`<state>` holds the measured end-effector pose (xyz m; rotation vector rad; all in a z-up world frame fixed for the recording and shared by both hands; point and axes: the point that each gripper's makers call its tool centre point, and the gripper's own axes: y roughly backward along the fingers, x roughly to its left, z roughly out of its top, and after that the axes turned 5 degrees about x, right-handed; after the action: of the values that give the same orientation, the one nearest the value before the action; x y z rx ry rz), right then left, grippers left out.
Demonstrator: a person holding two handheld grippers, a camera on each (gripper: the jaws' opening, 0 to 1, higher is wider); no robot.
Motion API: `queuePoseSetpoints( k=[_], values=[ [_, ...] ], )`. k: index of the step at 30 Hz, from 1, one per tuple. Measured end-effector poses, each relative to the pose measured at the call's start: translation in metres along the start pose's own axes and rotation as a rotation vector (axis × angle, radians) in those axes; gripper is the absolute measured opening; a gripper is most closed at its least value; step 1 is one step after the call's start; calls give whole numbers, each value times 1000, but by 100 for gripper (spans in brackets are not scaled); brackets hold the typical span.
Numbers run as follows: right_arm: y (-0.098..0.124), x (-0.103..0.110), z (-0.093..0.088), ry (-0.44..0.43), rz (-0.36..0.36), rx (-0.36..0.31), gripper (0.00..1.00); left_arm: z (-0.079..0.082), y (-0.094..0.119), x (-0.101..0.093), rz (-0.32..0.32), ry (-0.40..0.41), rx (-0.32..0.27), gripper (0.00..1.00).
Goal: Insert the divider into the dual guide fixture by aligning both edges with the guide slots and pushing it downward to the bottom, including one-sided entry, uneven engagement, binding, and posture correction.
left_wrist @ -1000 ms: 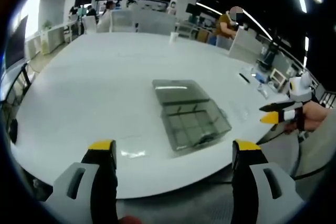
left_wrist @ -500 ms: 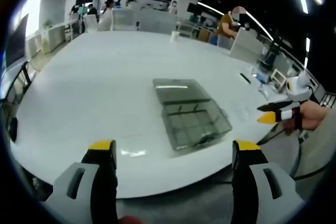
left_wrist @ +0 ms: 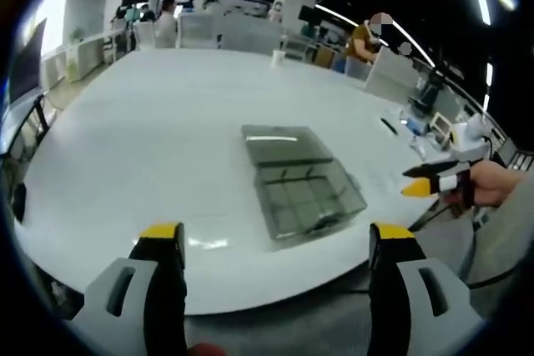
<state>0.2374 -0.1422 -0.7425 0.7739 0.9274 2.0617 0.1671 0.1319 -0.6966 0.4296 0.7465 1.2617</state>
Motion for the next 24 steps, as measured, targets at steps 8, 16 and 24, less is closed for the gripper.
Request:
queuePoseSetpoints(
  k=[8, 16, 24],
  values=[
    [-6, -4, 3, 4, -2, 10, 73, 0, -1, -1, -4, 1, 1, 90],
    [-12, -8, 1, 6, -4, 31, 72, 1, -2, -2, -10, 1, 5, 90],
    [-15, -12, -1, 0, -7, 44, 71, 2, -3, -1, -8, 3, 6, 89]
  ],
)
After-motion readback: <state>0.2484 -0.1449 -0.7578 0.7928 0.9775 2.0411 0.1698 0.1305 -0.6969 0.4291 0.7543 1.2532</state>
